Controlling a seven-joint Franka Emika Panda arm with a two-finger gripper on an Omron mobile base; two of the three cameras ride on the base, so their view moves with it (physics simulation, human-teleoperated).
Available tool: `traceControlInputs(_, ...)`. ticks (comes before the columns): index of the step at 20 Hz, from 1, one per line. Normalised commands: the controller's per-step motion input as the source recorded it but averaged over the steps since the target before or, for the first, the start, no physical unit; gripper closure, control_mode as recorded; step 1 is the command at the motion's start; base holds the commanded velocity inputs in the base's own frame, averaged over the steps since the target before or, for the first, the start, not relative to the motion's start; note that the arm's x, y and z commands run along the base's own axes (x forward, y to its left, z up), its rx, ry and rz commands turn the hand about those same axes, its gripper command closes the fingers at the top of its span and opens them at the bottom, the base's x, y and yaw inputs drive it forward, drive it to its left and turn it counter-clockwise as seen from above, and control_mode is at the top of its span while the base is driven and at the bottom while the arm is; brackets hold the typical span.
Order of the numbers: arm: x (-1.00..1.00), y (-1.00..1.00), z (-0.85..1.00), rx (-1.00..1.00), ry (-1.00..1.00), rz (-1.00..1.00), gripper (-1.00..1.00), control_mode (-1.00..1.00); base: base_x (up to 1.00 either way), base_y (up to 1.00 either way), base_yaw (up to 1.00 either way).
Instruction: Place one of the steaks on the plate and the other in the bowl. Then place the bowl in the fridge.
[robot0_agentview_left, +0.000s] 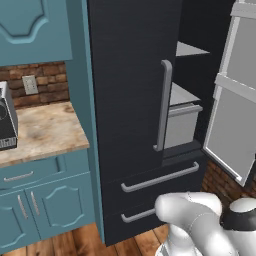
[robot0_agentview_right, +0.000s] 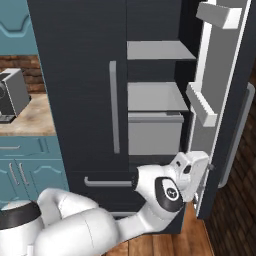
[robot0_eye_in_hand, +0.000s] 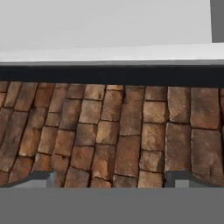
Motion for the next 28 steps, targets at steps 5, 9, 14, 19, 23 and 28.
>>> traceControlInputs(5,-0.64,0.84,1.0,-0.02,-0.38,0.0,-1.0,-1.0,0.0,0.0,0.0)
traceControlInputs(9,-0.65,0.42,1.0,0.14,-0.36,0.0,-1.0,-1.0,0.0,0.0,0.0)
traceControlInputs(14,-0.73,0.19,1.0,0.26,-0.26,0.0,-1.0,-1.0,0.0,0.0,0.0)
traceControlInputs(19,-0.65,0.31,0.91,0.27,-0.05,0.02,-1.0,-1.0,0.0,0.0,0.0)
traceControlInputs(23,-0.32,0.77,0.29,0.19,0.03,0.13,-1.0,-1.0,0.0,0.0,0.0)
traceControlInputs(28,-0.25,0.99,0.01,0.14,0.07,0.21,-1.0,-1.0,0.0,0.0,0.0)
